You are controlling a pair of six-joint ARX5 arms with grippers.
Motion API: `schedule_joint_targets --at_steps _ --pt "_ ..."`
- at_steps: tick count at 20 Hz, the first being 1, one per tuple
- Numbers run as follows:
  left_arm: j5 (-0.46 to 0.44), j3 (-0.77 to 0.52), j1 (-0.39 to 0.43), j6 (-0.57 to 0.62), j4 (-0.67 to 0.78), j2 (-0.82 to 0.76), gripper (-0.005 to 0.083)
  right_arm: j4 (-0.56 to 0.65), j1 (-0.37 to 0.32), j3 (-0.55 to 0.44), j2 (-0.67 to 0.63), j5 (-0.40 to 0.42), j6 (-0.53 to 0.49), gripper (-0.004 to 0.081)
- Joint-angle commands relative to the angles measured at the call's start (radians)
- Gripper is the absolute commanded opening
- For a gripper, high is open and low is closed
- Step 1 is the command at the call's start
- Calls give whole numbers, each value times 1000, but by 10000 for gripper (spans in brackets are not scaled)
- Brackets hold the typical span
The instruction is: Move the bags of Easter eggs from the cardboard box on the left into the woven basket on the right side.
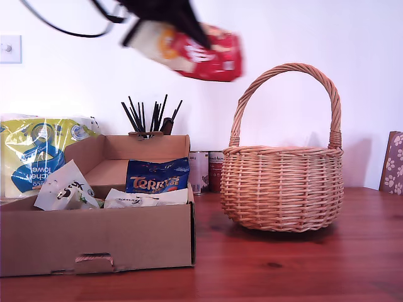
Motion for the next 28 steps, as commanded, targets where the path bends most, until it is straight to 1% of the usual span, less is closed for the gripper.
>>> schedule_joint_targets --at_steps 1,4,8,11,14,18,21,22,25,26,28 --pt "-47 -23 -39 8 84 64 2 4 3 3 -1 0 -3 -12" --pt "-136 -23 -97 8 213 130 2 6 3 3 -1 0 -3 -12" --pt "-223 -23 -136 8 381 249 2 16 3 3 -1 0 -3 -12" --pt "-233 -22 -140 8 493 336 2 16 3 3 -1 0 -3 -12" --pt "-233 -22 -146 4 551 391 2 15 3 3 -1 0 -3 -12" --pt "-238 -21 -158 5 607 415 2 16 3 3 -1 0 -3 -12" --pt "-258 -21 -165 6 649 416 10 19 3 3 -1 0 -3 -12" --pt "-260 -21 -166 6 658 416 39 19 3 3 -1 0 -3 -12" --pt "-259 -20 -168 6 661 416 277 19 3 3 -1 0 -3 -12" --pt "-259 -20 -170 6 658 416 304 19 3 3 -1 0 -3 -12" --pt "-251 -20 -173 3 654 416 305 19 3 3 -1 0 -3 -12"
